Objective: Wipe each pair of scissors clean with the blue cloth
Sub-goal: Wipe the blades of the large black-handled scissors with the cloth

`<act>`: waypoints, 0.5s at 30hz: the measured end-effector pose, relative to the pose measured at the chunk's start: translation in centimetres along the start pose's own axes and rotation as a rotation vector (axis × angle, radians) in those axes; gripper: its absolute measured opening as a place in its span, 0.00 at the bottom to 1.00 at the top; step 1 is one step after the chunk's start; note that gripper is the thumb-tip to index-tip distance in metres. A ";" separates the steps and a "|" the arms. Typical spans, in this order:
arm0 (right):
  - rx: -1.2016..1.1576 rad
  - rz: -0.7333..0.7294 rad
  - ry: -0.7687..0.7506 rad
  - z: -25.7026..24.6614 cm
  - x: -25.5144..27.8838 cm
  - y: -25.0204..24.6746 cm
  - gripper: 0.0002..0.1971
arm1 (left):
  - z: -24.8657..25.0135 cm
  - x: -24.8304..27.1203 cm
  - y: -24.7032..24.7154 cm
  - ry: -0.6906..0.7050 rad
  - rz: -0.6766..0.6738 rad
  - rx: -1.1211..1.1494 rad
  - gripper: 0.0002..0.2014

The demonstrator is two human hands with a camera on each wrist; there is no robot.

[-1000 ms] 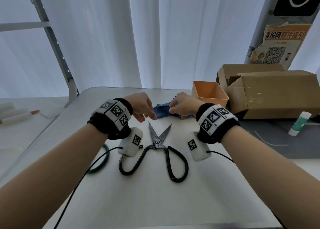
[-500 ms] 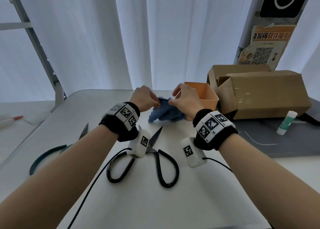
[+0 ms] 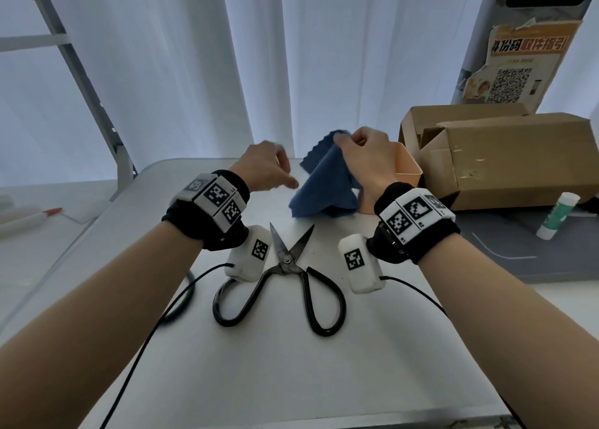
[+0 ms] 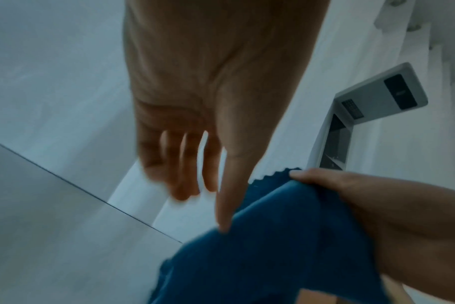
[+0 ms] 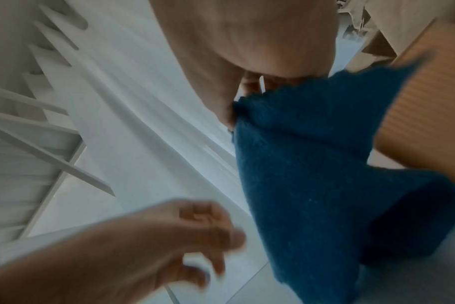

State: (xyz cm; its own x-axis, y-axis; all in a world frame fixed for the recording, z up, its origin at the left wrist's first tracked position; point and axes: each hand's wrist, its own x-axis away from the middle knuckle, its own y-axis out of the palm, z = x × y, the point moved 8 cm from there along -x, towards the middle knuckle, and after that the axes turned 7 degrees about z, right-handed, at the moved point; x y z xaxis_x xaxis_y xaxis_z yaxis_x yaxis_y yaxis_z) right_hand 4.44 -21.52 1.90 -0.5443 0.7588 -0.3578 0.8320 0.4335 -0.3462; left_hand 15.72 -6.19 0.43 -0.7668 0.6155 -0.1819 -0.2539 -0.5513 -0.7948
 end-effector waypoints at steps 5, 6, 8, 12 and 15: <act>-0.018 0.061 0.048 0.2 -0.1 -0.5 0.10 | -4.1 4.3 4.3 -0.140 -0.532 -0.345 0.20; -0.044 0.062 0.072 0.3 -0.1 -0.2 0.09 | -4.5 5.2 4.9 -0.153 -0.579 -0.393 0.22; -0.091 0.072 0.118 0.6 0.1 0.2 0.10 | -5.1 6.4 5.9 -0.166 -0.628 -0.460 0.23; -0.111 0.035 0.165 1.2 0.8 1.0 0.17 | -4.9 7.1 6.4 -0.158 -0.623 -0.483 0.20; -0.152 0.048 0.192 1.4 1.3 0.5 0.20 | -4.4 7.0 6.5 -0.153 -0.611 -0.469 0.17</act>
State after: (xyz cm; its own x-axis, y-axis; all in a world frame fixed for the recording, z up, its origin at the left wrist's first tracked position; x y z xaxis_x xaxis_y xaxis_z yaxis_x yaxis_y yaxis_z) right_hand 4.03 -20.95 0.07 -0.4852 0.8525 -0.1942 0.8710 0.4518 -0.1928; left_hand 11.26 -2.97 -8.61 -0.6528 0.6296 0.4212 -0.4075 0.1768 -0.8959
